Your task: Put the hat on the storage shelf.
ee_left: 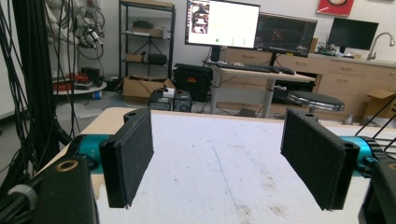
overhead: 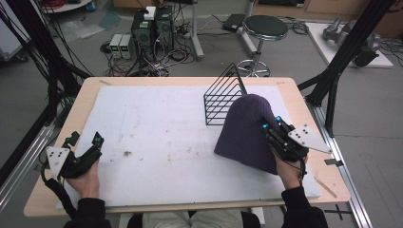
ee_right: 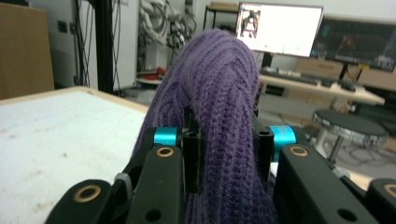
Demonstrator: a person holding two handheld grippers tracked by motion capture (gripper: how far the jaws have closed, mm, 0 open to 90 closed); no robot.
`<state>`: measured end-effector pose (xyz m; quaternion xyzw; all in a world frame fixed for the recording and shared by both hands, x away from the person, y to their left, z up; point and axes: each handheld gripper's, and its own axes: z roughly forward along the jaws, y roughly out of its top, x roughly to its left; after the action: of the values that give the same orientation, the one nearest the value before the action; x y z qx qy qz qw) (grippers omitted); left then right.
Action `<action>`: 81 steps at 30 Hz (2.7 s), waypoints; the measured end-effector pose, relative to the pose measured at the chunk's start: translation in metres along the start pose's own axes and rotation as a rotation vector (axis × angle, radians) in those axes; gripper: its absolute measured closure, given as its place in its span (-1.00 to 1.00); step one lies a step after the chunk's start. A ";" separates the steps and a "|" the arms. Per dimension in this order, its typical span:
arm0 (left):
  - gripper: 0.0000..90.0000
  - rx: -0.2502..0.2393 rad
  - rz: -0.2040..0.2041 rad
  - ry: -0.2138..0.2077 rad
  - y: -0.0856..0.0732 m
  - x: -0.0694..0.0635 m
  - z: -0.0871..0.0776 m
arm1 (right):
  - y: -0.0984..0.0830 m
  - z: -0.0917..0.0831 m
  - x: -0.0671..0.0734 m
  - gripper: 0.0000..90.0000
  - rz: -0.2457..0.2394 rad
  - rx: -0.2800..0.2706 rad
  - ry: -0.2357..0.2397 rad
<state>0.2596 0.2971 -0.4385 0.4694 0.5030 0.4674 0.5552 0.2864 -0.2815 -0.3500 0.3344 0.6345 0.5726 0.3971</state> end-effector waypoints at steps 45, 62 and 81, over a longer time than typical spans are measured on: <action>-0.46 0.094 -0.037 -0.559 0.063 -0.050 0.029 | 0.110 0.095 0.090 0.62 -0.031 -0.263 0.209; -0.43 0.195 -0.161 -0.815 0.054 -0.090 0.073 | 0.125 0.118 0.104 0.62 -0.027 -0.260 0.279; -0.29 0.239 -0.189 -0.913 0.041 -0.127 0.088 | 0.127 0.116 0.118 0.62 -0.030 -0.259 0.347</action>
<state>0.3384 0.1721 -0.3781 0.6392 0.2985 0.0999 0.7017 0.3311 -0.1091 -0.2416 0.1673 0.6193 0.6924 0.3302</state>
